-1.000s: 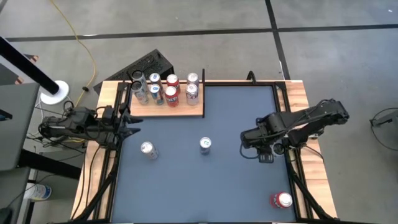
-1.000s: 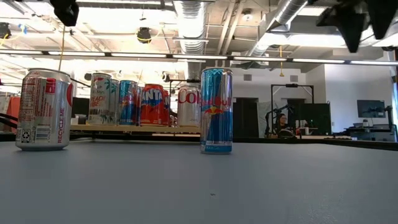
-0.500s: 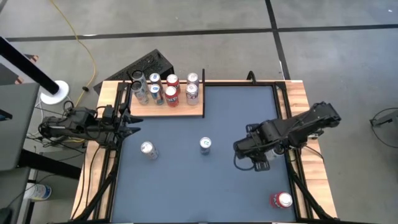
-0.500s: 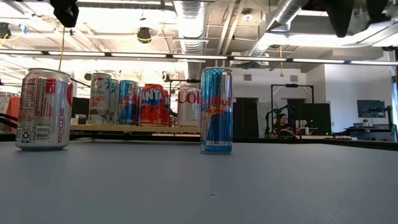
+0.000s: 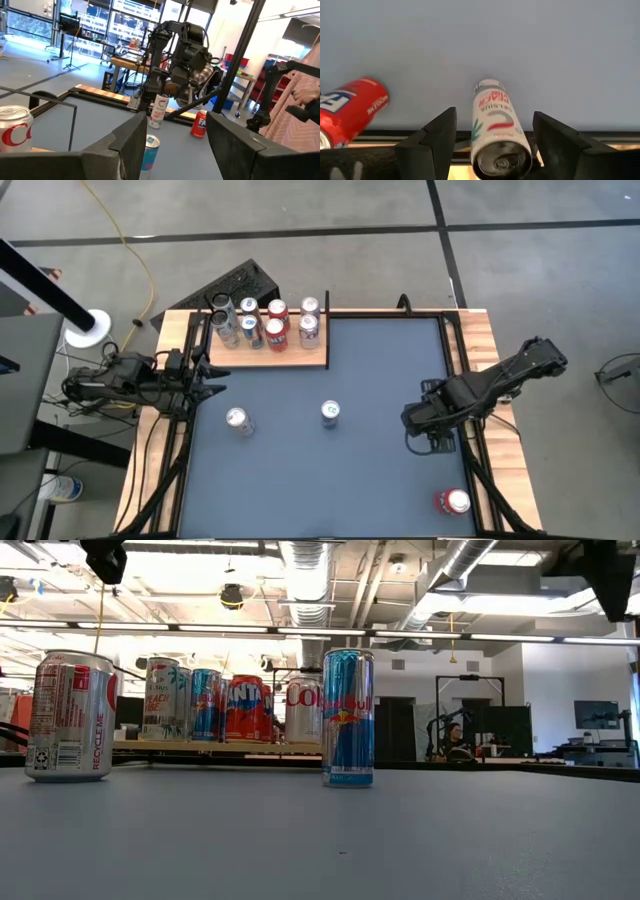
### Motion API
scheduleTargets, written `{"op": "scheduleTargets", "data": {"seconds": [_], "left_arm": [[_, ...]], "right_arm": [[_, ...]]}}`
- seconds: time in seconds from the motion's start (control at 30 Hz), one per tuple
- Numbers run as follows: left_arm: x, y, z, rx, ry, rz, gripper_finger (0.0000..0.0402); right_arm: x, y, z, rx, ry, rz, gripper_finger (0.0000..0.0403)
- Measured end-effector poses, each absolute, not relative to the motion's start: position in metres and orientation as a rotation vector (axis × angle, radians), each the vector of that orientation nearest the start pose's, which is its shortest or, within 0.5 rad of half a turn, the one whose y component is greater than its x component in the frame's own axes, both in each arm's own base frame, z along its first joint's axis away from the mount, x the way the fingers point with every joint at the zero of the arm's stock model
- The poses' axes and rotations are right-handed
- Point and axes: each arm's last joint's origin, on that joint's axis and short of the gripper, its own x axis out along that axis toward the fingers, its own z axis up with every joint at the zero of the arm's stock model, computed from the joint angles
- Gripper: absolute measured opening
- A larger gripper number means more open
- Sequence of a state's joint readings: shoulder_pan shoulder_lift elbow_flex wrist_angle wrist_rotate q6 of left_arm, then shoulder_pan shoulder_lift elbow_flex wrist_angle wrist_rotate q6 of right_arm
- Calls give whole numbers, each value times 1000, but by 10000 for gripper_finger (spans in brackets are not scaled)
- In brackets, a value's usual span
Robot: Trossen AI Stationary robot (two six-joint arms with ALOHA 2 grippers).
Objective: Place canned beverage on shelf
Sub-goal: Put the white pink soda can on the shelf aligned with the other white pink soda cans
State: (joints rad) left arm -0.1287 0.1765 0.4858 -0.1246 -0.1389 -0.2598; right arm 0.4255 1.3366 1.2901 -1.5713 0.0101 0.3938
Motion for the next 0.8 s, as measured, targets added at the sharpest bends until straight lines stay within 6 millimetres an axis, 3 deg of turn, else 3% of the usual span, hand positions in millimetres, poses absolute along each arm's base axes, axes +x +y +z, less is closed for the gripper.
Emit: {"op": "scheduleTargets", "data": {"seconds": [0.43, 0.8], "left_arm": [[70, -5, 297, -288, -163, -4, 191], [70, -5, 297, -290, -163, -4, 191]], "right_arm": [[163, 72, 298, 27, 1654, -36, 249], [148, 63, 306, 101, 1594, -74, 249]]}}
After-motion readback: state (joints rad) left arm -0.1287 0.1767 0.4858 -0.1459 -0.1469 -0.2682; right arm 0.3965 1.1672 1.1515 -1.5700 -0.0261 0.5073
